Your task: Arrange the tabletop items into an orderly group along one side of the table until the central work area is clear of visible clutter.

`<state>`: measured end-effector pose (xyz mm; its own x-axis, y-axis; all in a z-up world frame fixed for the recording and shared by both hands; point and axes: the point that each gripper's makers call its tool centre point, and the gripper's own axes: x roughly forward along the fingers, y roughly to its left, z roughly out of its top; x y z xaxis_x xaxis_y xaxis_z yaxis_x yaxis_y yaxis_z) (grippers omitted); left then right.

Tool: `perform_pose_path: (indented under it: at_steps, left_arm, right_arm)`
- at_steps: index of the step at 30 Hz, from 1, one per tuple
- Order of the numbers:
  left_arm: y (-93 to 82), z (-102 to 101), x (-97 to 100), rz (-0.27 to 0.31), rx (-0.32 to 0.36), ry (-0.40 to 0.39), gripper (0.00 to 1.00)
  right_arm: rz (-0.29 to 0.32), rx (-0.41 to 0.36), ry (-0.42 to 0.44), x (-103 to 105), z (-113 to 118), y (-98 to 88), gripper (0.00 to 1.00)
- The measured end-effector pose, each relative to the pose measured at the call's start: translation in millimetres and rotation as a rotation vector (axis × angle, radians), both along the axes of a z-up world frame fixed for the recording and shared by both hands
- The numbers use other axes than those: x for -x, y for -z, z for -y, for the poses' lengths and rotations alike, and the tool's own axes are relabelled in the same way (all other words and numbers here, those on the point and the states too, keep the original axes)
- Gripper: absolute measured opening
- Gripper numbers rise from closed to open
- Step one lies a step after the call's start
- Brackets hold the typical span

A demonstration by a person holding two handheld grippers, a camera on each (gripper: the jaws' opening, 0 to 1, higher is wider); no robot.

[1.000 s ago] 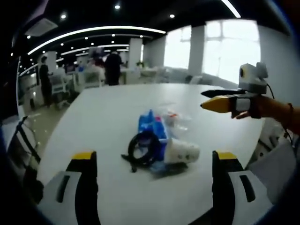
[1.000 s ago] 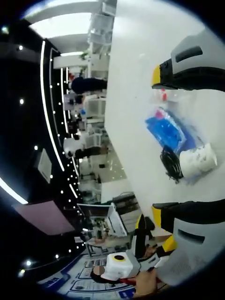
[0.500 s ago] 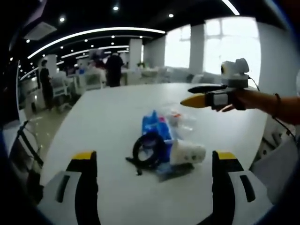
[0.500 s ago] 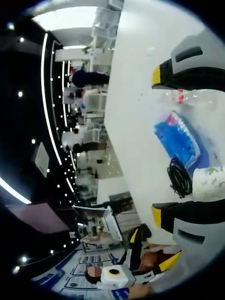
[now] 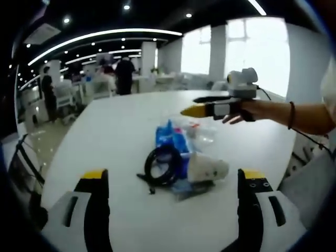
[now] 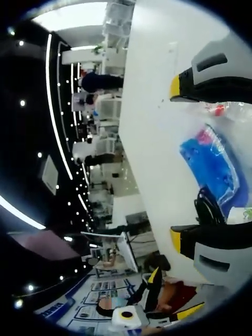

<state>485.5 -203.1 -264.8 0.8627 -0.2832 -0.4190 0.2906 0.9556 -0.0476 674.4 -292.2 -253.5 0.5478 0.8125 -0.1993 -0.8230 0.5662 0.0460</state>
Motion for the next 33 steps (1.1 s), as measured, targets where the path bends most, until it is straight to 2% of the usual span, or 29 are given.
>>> perform_pose_path:
  at_steps: [7, 13, 22, 25, 29, 33]
  left_arm:
    - [6.6, -3, -0.1, -0.011, 0.000, -0.005, 0.99]
    - [11.6, -4, 0.4, -0.024, 0.004, -0.012, 0.99]
    - [16.6, -5, 1.4, -0.028, 0.007, -0.018, 0.99]
    - [19.9, -4, 2.7, -0.034, 0.009, -0.021, 0.99]
    - [23.3, -3, 4.2, -0.046, 0.004, -0.016, 0.99]
    - [22.5, -2, 4.1, -0.039, -0.013, -0.010, 0.99]
  right_arm:
    - [0.008, 0.015, -0.007, -22, -9, 13.4, 0.92]
    - [-0.016, 0.041, -0.005, -41, -15, 34.0, 0.88]
    - [-0.026, 0.073, 0.003, -56, -16, 61.4, 0.80]
    - [-0.016, 0.090, -0.008, -57, -18, 66.8, 0.72]
    - [-0.011, 0.107, -0.025, -57, -21, 73.1, 0.56]
    - [-0.028, 0.124, -0.036, -56, -25, 81.9, 0.50]
